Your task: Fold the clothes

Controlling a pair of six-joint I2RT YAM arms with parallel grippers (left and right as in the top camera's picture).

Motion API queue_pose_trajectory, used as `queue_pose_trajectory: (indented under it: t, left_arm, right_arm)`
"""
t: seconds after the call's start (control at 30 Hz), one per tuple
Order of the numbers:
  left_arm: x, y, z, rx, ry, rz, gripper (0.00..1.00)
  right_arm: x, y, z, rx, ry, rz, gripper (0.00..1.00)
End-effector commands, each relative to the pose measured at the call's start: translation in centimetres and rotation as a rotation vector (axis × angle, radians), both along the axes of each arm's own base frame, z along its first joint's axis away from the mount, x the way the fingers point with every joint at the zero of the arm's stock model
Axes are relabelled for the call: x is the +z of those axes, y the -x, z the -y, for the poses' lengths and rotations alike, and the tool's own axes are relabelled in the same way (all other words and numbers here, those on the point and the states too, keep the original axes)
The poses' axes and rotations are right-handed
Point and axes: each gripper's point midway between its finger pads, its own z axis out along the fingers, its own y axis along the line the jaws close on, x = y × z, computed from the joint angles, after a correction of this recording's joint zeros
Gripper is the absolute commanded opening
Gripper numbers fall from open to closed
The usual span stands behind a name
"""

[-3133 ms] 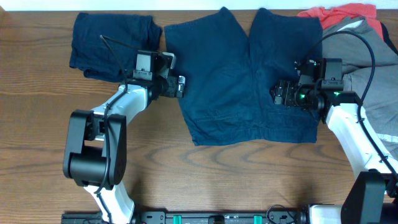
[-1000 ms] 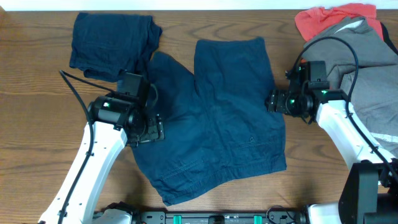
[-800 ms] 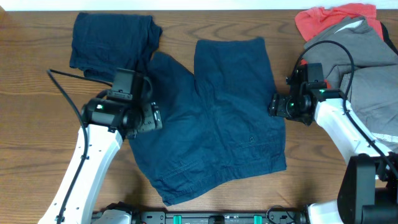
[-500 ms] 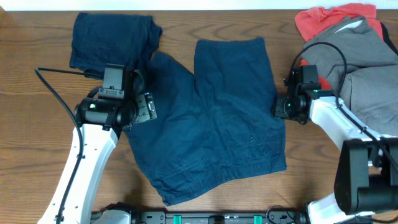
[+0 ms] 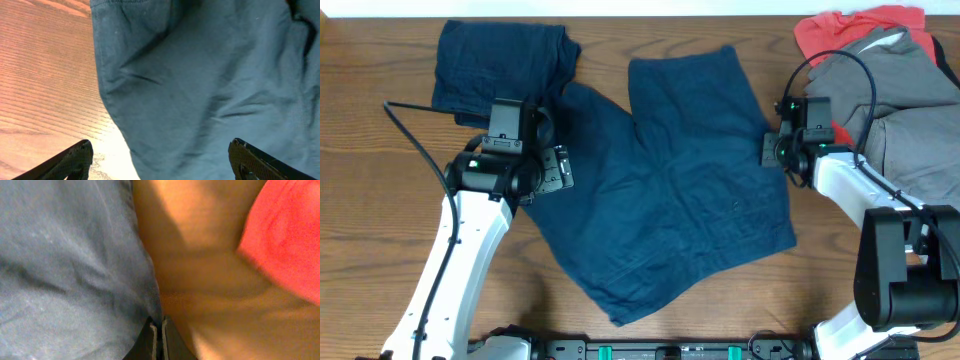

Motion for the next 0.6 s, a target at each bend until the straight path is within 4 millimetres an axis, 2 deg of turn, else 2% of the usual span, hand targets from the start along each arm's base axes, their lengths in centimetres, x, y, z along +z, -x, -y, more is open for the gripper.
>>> queue_pose_trajectory:
  t: [0.0, 0.1, 0.13, 0.2, 0.27, 0.37, 0.4, 0.47, 0.5, 0.57]
  left_arm:
    - [-0.4, -0.8, -0.3, -0.006, -0.02, -0.009, 0.88]
    - [-1.2, -1.1, -0.2, -0.006, -0.022, -0.026, 0.88]
    - [-1.6, -1.3, -0.2, -0.006, -0.023, -0.038, 0.88]
    - [-2.1, -1.5, -0.2, -0.006, -0.025, -0.047, 0.88]
    - [-2.6, -1.8, -0.1, -0.006, -0.026, -0.054, 0.88]
    - [-3.3, -2.3, -0.1, -0.02, -0.032, -0.062, 0.88]
    - [-3.5, -2.4, 0.0, -0.029, -0.035, -0.063, 0.88]
    - [-4.0, -2.9, 0.0, -0.049, -0.044, -0.062, 0.88]
    - [-4.2, -3.3, 0.1, -0.062, -0.048, -0.059, 0.88]
    - [-4.8, -4.0, 0.2, -0.086, -0.058, -0.053, 0.88]
  right_arm:
    - [3.7, -3.9, 3.6, -0.002, 0.102, 0.127, 0.01]
    - [6.9, -6.4, 5.3, -0.001, 0.141, 0.228, 0.01]
    - [9.3, -8.0, 6.3, -0.005, 0.164, 0.306, 0.01]
    - [10.9, -9.2, 6.9, -0.013, 0.176, 0.364, 0.01]
    - [11.7, -10.2, 7.1, 0.007, 0.193, 0.397, 0.01]
    - [11.3, -11.4, 6.9, 0.032, 0.204, 0.392, 0.01]
    - [11.0, -11.6, 6.9, 0.039, 0.203, 0.386, 0.09]
    - [10.5, -11.9, 6.8, 0.045, 0.197, 0.377, 0.87]
    - [10.5, -12.0, 6.7, 0.047, 0.194, 0.378, 0.99]
    - [10.8, -11.9, 6.5, 0.049, 0.181, 0.382, 0.99]
